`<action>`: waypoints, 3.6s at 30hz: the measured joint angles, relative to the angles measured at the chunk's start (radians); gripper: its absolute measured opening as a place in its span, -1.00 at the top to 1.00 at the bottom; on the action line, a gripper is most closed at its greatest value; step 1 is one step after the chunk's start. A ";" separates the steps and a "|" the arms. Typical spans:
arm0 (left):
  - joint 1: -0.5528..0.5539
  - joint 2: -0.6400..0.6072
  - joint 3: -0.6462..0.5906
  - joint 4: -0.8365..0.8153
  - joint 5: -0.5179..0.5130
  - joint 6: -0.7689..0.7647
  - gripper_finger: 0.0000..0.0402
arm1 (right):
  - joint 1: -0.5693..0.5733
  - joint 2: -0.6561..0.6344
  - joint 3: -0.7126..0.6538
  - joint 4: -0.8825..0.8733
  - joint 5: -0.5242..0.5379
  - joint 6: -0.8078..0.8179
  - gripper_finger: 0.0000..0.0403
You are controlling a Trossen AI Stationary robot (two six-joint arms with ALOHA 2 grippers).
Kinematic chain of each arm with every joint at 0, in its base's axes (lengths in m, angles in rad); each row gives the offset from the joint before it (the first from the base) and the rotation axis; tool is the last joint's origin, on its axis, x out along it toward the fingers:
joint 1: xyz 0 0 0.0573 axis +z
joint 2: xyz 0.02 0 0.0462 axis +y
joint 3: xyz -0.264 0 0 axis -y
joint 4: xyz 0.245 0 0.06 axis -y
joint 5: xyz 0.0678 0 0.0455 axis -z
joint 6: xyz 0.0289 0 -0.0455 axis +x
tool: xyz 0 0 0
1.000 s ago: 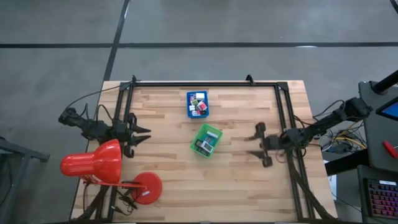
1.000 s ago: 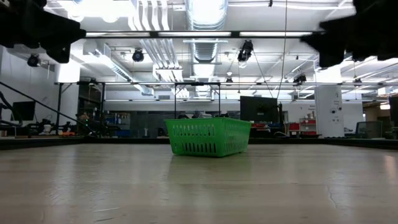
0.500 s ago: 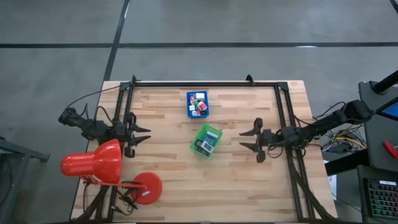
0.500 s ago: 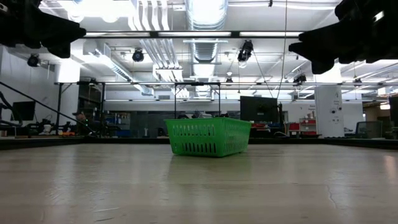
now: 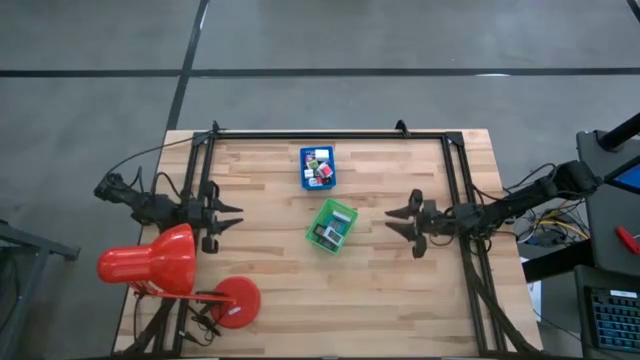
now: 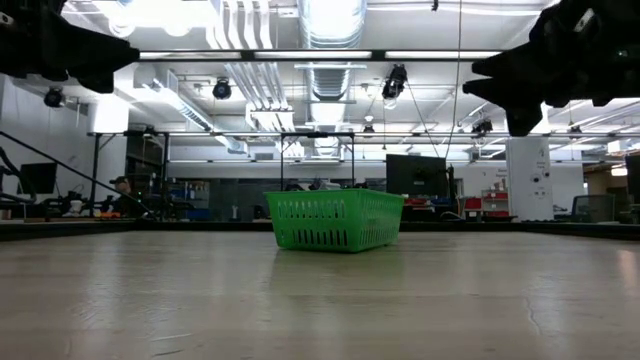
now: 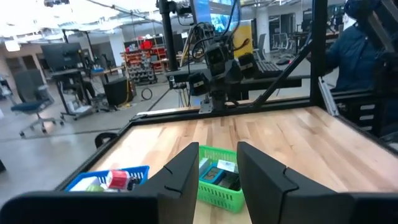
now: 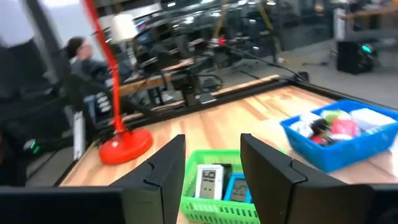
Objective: Pick & Place Office items
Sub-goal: Return to Home Position
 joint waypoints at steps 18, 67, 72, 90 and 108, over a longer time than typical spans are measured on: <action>0.001 0.000 -0.035 0.018 -0.001 0.100 0.45 | 0.000 0.002 -0.002 0.098 0.143 -0.053 0.48; 0.096 0.004 -0.139 0.184 0.117 -0.061 0.45 | 0.035 -0.889 -0.041 -0.761 -0.100 -0.267 0.96; 0.100 -0.001 -0.139 0.271 0.072 -0.012 0.45 | 0.035 -0.889 -0.041 -0.736 -0.100 -0.278 0.96; 0.349 0.000 -0.139 0.153 0.356 -0.172 0.45 | 0.035 -0.889 -0.041 -0.742 -0.130 -0.297 0.96; 0.509 0.000 -0.138 0.143 0.399 -0.101 0.45 | 0.035 -0.769 -0.040 -0.824 -0.100 -0.290 0.96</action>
